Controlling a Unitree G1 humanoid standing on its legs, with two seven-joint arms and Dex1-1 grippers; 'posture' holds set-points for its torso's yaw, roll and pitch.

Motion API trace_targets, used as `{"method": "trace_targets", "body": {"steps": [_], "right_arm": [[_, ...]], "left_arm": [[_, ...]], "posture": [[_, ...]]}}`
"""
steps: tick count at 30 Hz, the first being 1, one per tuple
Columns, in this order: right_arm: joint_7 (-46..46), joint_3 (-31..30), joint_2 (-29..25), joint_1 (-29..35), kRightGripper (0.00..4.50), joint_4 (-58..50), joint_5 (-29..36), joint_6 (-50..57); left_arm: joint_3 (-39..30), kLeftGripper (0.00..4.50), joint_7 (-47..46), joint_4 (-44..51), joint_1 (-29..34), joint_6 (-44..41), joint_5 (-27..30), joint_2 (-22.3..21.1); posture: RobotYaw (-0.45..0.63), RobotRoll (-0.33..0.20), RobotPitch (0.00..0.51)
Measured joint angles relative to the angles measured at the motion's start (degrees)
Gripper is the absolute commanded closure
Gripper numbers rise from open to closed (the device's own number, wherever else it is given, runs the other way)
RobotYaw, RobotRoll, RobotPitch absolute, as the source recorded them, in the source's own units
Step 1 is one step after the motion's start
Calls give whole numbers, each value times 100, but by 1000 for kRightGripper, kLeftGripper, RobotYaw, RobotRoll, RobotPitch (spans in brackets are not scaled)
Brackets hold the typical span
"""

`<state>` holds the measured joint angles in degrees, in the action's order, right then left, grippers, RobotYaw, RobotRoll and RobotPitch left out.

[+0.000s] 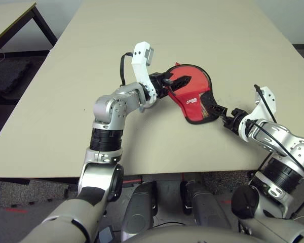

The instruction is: Store the ping-pong paddle in its case and zip it.

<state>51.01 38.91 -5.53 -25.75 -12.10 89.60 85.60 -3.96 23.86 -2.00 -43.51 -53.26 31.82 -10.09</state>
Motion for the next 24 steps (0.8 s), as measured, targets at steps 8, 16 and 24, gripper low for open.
{"method": "trace_targets", "body": {"steps": [8, 16, 24], "right_arm": [[776, -1646, -929, 489, 14, 544, 2234, -2049], [199, -2310, -1246, 439, 14, 841, 2216, -2881], [-811, -2575, -1245, 410, 14, 1132, 1420, -3212]], "left_arm": [[15, 0, -8, 3, -4, -1, 0, 29], [14, 0, -44, 32, -2, -5, 0, 22], [13, 0, -90, 139, -3, -19, 4, 22]], "posture": [[56, 0, 161], [74, 0, 156], [79, 0, 154]]}}
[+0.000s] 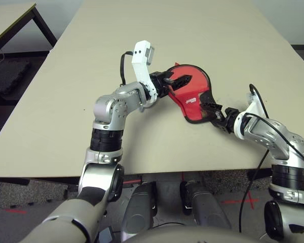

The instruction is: Store the ping-pong paddle in its case and zip it.

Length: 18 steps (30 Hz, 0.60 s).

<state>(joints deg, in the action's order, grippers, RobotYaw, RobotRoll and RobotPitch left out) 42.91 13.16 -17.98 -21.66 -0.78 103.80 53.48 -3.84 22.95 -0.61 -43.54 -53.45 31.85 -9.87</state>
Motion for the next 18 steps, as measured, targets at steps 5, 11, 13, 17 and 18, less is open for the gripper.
{"method": "trace_targets", "body": {"steps": [5, 11, 13, 17, 18], "right_arm": [[-596, -4, 156, -72, 14, 306, -496, -146], [-1220, 9, 324, -258, 14, 696, -1103, -221], [-1388, 16, 347, -327, 14, 817, -1286, -221], [-1861, 21, 358, -471, 14, 1090, -1715, -142], [-2031, -4, 326, -512, 14, 1167, -1848, -96]], "left_arm": [[1, 0, -10, 13, 0, -15, 0, -1], [1, 0, -10, 13, -9, -20, 0, -2], [1, 0, -10, 13, -9, -20, 1, 1], [1, 0, -14, 13, -9, -22, 1, 14], [1, 0, -14, 13, -8, -25, 2, 19]], "posture": [[79, 0, 153], [77, 0, 158], [78, 0, 160], [74, 0, 165], [71, 0, 168]]}}
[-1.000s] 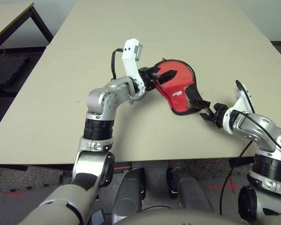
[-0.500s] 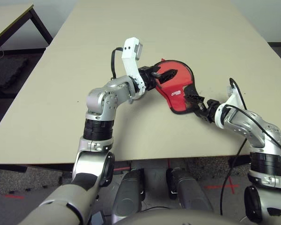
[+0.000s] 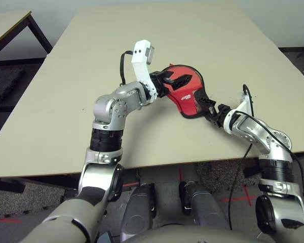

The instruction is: Store the ping-pong paddle in its case and zip it.

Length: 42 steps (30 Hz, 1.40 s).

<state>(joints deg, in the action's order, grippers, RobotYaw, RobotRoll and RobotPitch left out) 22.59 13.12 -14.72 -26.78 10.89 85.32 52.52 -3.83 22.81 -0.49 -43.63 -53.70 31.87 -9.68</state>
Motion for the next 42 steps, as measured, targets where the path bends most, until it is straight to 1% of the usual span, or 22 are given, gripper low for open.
{"method": "trace_targets", "body": {"steps": [3, 7, 8, 11, 13, 15, 17, 20, 23, 28, 31, 37, 41, 42], "right_arm": [[-1051, -359, -428, -237, 14, 318, -665, 357], [-3280, -1724, -1452, -381, 14, 216, -2055, 554], [-3535, -1814, -1458, -444, 14, 230, -2229, 591], [-3963, -1622, -1186, -665, 14, 607, -2413, 777], [-4019, -1271, -831, -925, 14, 1143, -2448, 875], [-3909, -845, -468, -1222, 14, 1712, -2465, 837], [-3725, -453, -228, -1509, 14, 2189, -2495, 760], [-3412, 195, 131, -1738, 14, 2734, -2504, 476], [-3400, 334, 218, -1752, 14, 2758, -2676, 368], [-3642, 196, 234, -1600, 14, 2348, -3137, 388], [-3639, 231, 311, -1559, 590, 2239, -3258, 425], [-3512, 502, 360, -1615, 2597, 2471, -3427, 482], [-3425, 715, 378, -1925, 3830, 2799, -3477, 510], [-3406, 779, 378, -1978, 4074, 2852, -3486, 507]], "left_arm": [[-4, 0, -2, 0, -1, -13, 3, 3], [3, 0, 8, 0, -11, -77, 5, -31], [7, 0, 10, 0, -13, -94, 3, -65], [-48, 0, -9, 18, -23, -181, 5, -176], [-89, 0, -64, 78, -22, -234, 10, -185], [-86, 0, -102, 189, 17, -285, 15, -170], [-84, 0, -129, 290, 69, -319, 23, -144], [-83, 0, -206, 404, 201, -395, 29, -70], [-92, 0, -227, 434, 203, -420, 31, -74], [-93, 0, -215, 424, 181, -420, 26, -86], [-91, 0, -200, 385, 124, -413, 20, -82], [-73, 0, -175, 363, 117, -386, 15, -60], [-62, 0, -169, 355, 119, -382, 14, -53], [-62, 0, -169, 355, 120, -382, 15, -53]], "posture": [[80, 0, 178], [125, 0, 195], [126, 0, 194], [140, 0, 195], [146, 0, 193], [152, 0, 192], [160, 0, 188], [154, 0, 187], [142, 0, 188], [135, 0, 189], [123, 0, 191], [129, 0, 190], [136, 0, 188], [138, 0, 188]]}}
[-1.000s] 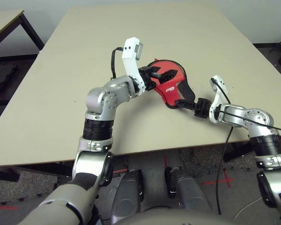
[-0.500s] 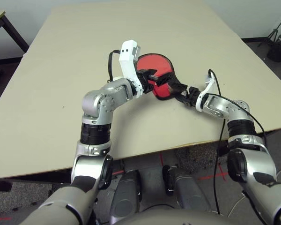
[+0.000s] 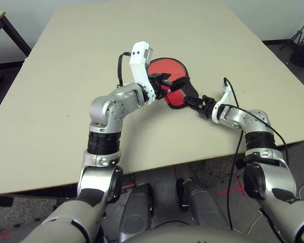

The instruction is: Store the ping-pong paddle in its case and zip it.

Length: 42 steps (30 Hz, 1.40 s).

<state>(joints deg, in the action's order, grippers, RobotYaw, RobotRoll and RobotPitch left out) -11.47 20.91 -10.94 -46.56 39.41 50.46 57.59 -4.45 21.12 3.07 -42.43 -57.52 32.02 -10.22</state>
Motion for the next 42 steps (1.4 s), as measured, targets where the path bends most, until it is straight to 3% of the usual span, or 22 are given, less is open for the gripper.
{"method": "trace_targets", "body": {"steps": [2, 22, 26, 31, 42], "right_arm": [[10, 112, 0, -74, 4488, 83, -17, -6], [537, 685, 311, 62, 4488, -362, -110, 73], [638, 703, 358, 183, 4488, -691, -101, 187], [860, 691, 395, 440, 4488, -1322, -100, 312], [1973, 966, 404, 1322, 4488, -3554, 307, 1427]], "left_arm": [[-1, 0, -1, 0, 8, 0, 0, -2], [23, 0, -24, 81, 219, 10, -16, -47], [84, 0, -28, 117, 315, 292, -220, -334], [54, 0, -247, 122, 410, 1175, -925, -909], [-634, 0, -842, 57, 821, 1791, -1439, -1294]], "posture": [[141, 0, 187], [113, 0, 217], [115, 0, 224], [122, 0, 224], [131, 0, 219]]}}
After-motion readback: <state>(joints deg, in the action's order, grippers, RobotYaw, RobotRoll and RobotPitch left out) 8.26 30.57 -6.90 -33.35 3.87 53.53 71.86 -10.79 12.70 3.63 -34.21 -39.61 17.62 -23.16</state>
